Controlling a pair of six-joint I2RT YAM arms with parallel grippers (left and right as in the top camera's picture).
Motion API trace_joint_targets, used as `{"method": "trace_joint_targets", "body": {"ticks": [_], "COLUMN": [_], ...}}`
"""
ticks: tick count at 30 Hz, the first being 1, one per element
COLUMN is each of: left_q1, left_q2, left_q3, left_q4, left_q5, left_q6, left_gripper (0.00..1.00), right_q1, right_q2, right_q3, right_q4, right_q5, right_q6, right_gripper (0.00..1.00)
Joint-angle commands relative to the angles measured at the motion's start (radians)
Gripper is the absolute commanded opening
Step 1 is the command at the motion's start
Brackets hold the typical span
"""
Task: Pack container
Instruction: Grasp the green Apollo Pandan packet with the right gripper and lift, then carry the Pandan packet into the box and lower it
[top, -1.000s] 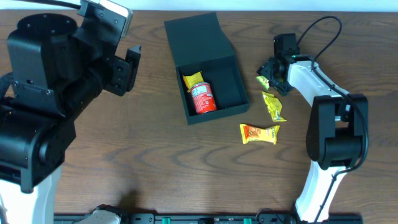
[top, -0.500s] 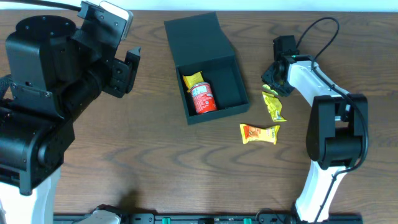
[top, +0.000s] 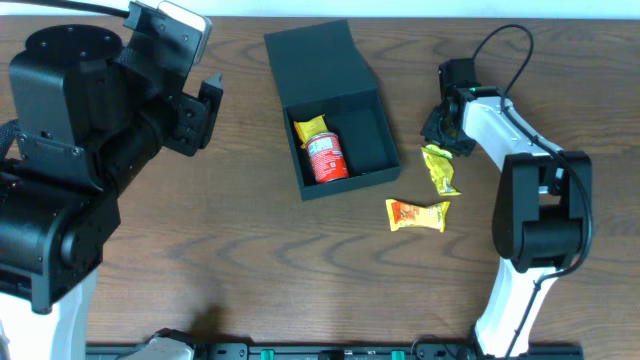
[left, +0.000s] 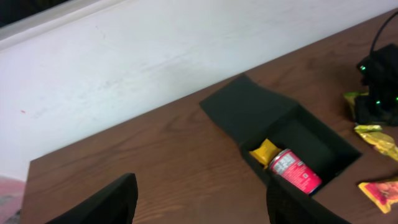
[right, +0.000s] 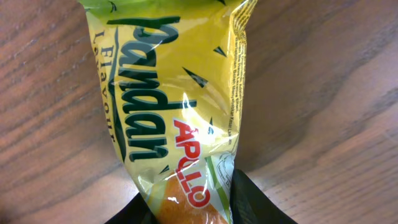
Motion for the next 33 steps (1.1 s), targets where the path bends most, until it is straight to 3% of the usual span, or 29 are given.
{"method": "trace_joint_targets", "body": {"ticks": [1, 16, 33], "left_q1": [-0.002, 0.012, 0.118], "left_q2": [-0.01, 0.08, 0.225], "left_q3": [0.005, 0.004, 0.004], "left_q4": [-0.002, -0.021, -0.024], "left_q5": [-0.059, -0.124, -0.121], "left_q6": [0.01, 0.009, -0.018], "left_gripper": [0.68, 0.68, 0.71], "right_q1": [0.007, 0.032, 0.273], "right_q2": [0.024, 0.023, -0.007], "right_q3": [0.054, 0.379, 0.55], "right_q4": [-0.029, -0.307, -0.51], "right_q5": [0.014, -0.031, -0.053], "right_q6": [-0.106, -0.399, -0.454], "right_gripper": [0.31, 0.27, 0.27]}}
